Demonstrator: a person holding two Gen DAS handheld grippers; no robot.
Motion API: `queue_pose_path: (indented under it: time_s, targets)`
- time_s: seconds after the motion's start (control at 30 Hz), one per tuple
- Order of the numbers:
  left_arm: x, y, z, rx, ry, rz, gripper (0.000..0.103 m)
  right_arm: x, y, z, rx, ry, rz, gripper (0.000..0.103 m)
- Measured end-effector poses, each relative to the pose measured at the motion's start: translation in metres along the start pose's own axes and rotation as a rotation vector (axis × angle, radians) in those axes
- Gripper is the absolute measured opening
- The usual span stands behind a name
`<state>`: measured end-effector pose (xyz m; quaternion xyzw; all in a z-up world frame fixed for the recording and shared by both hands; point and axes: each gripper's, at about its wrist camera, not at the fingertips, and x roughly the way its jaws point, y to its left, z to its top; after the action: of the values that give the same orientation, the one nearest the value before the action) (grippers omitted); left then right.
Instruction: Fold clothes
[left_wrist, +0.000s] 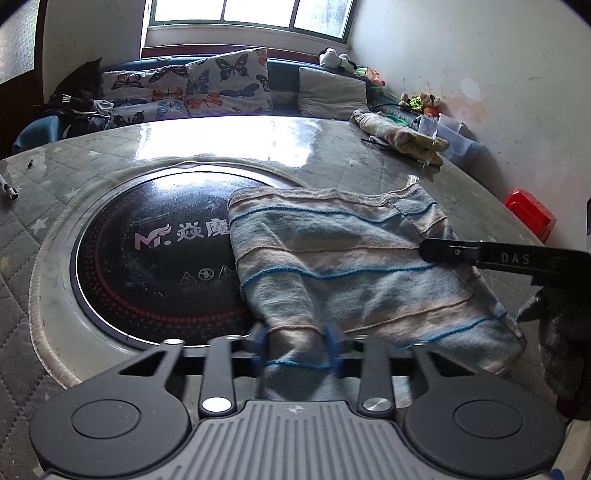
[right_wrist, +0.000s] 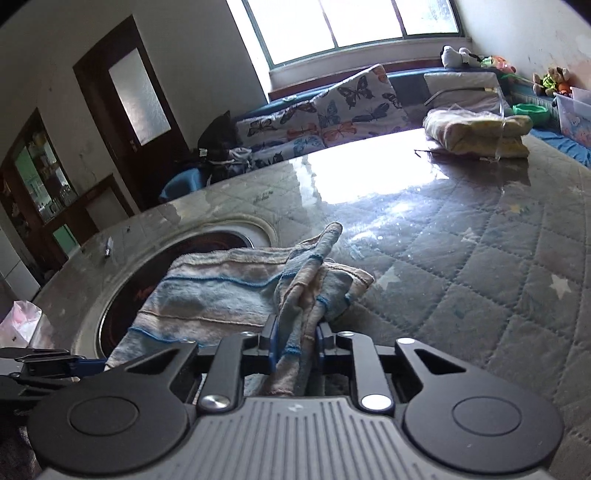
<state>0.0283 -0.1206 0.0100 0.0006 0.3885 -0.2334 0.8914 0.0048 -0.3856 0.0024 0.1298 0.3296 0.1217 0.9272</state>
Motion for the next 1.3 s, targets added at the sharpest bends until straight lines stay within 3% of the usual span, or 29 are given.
queue_pose_path:
  time_s: [0.2, 0.73, 1.03, 1.3]
  targets:
    - [-0.006, -0.011, 0.010, 0.029, -0.025, -0.004, 0.014, -0.016, 0.006, 0.006, -0.019, -0.047, 0.009, 0.014]
    - [0.024, -0.073, 0.071, 0.108, -0.067, -0.040, 0.014, -0.048, -0.024, 0.070, -0.139, -0.139, -0.115, 0.014]
    - [0.059, -0.104, 0.094, 0.135, -0.046, -0.056, 0.014, -0.042, -0.058, 0.090, -0.156, -0.131, -0.187, 0.014]
    - [0.087, -0.121, 0.090, 0.140, 0.009, -0.076, 0.014, -0.030, -0.086, 0.085, -0.177, -0.079, -0.229, 0.014]
